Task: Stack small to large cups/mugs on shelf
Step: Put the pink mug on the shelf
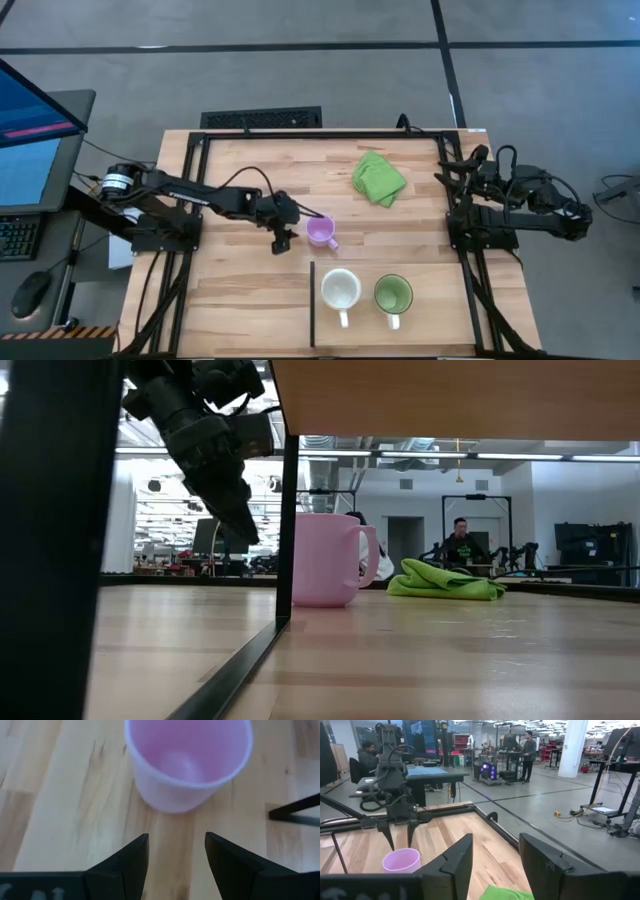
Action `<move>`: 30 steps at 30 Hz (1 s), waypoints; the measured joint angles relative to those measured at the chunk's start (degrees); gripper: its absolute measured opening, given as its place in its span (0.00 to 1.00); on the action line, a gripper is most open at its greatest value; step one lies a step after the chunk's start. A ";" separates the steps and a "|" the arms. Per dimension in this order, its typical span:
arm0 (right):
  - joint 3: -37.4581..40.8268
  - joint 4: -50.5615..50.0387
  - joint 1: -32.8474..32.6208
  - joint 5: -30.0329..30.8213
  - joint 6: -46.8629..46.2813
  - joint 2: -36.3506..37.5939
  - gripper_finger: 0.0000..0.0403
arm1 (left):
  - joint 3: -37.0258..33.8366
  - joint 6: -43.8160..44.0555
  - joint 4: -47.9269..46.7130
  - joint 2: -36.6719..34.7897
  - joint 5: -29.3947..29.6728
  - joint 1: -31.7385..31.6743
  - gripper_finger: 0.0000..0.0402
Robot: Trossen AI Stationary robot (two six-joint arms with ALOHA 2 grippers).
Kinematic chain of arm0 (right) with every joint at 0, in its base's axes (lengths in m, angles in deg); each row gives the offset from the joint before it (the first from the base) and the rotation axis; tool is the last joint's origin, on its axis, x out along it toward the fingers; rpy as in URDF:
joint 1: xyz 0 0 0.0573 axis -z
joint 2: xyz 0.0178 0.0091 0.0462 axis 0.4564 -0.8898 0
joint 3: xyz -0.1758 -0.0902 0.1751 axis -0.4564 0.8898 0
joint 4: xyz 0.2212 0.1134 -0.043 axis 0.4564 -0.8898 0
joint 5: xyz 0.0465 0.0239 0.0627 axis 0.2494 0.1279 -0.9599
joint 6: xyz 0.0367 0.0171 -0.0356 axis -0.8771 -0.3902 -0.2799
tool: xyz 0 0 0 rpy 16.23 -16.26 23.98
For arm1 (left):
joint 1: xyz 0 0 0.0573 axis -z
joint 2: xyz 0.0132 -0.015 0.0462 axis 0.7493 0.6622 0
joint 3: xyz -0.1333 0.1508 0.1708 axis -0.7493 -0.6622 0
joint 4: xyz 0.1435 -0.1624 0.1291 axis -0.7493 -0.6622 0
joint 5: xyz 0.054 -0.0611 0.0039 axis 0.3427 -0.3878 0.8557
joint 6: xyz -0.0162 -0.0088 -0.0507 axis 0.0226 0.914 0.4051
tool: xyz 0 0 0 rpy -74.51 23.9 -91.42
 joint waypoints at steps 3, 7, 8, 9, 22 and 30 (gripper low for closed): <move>0.00 -0.02 -0.01 -0.21 0.02 0.00 0.46 | 0.02 -0.22 -0.07 0.95 -0.10 0.35 0.46; -0.02 -0.01 -0.01 -0.21 0.00 0.01 0.46 | 0.18 -0.21 -0.02 2.50 -0.14 0.65 0.46; -0.02 -0.01 -0.01 -0.20 0.00 0.00 0.46 | 0.17 -0.21 0.13 3.02 -0.35 0.79 0.46; -0.02 -0.07 -0.01 -0.21 0.00 -0.02 0.46 | 0.17 -0.22 0.55 3.78 -0.80 0.94 0.46; -0.02 -0.02 -0.01 -0.21 0.00 -0.02 0.46 | 0.61 -2.30 1.42 5.62 -2.68 0.35 0.46; -0.02 -0.02 -0.01 -0.21 0.00 0.00 0.46 | 0.63 -2.99 5.22 6.10 -2.58 0.25 0.46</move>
